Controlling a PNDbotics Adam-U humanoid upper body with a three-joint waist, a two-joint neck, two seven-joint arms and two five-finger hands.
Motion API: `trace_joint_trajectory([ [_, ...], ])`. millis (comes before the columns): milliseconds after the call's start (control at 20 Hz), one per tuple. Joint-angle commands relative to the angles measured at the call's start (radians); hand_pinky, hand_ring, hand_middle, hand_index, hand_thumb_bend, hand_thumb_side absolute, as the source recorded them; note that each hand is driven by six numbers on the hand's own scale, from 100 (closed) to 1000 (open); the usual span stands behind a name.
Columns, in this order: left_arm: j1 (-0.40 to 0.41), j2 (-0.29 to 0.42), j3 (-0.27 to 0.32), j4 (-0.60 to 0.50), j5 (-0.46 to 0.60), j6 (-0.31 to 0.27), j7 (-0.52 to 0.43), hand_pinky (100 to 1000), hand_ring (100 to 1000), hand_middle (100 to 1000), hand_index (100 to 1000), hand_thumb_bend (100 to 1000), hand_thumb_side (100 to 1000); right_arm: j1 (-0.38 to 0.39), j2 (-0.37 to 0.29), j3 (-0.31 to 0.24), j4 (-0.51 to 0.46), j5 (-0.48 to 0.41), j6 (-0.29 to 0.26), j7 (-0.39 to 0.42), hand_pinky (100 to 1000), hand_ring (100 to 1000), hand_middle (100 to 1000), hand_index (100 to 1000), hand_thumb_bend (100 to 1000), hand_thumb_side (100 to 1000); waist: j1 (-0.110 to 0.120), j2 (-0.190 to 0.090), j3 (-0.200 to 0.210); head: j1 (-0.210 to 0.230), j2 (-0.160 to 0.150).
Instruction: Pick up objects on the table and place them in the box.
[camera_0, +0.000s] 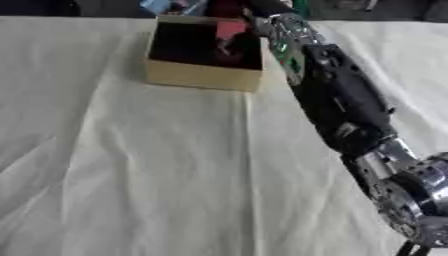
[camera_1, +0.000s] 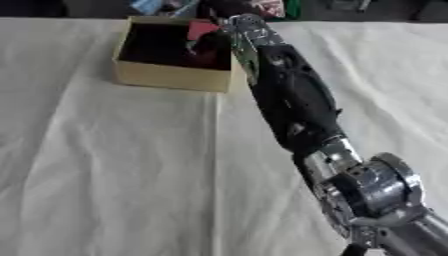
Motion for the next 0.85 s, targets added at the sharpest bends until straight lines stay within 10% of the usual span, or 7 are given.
trace_joint_trajectory([
  [50,-0.01,0.01,0.001,-0.021,0.002,0.0,-0.004,567,599,617,705,100,100,-0.031,-0.005,-0.006,-0.018,-0.03,-0.025,0.03,943,947,924,1000,387,557,0.02,-0.014,0.002,0.001,-0.01],
  [250,-0.01,0.009,0.001,-0.021,0.002,0.001,-0.007,567,599,617,705,100,100,-0.031,-0.009,-0.015,-0.049,-0.1,-0.057,0.066,925,917,889,1000,316,554,0.021,-0.017,0.001,0.004,-0.009],
  [400,-0.009,0.01,0.002,-0.021,0.001,0.002,-0.008,568,599,618,706,100,100,-0.03,-0.021,-0.02,-0.113,-0.18,-0.048,0.057,900,882,837,972,100,536,0.023,-0.024,-0.001,0.009,-0.006],
  [850,-0.001,0.016,0.008,-0.021,-0.008,0.005,-0.001,572,601,620,707,100,100,0.027,-0.165,0.07,-0.432,-0.455,0.003,0.025,860,830,749,869,100,327,0.026,-0.056,-0.016,0.039,0.013],
])
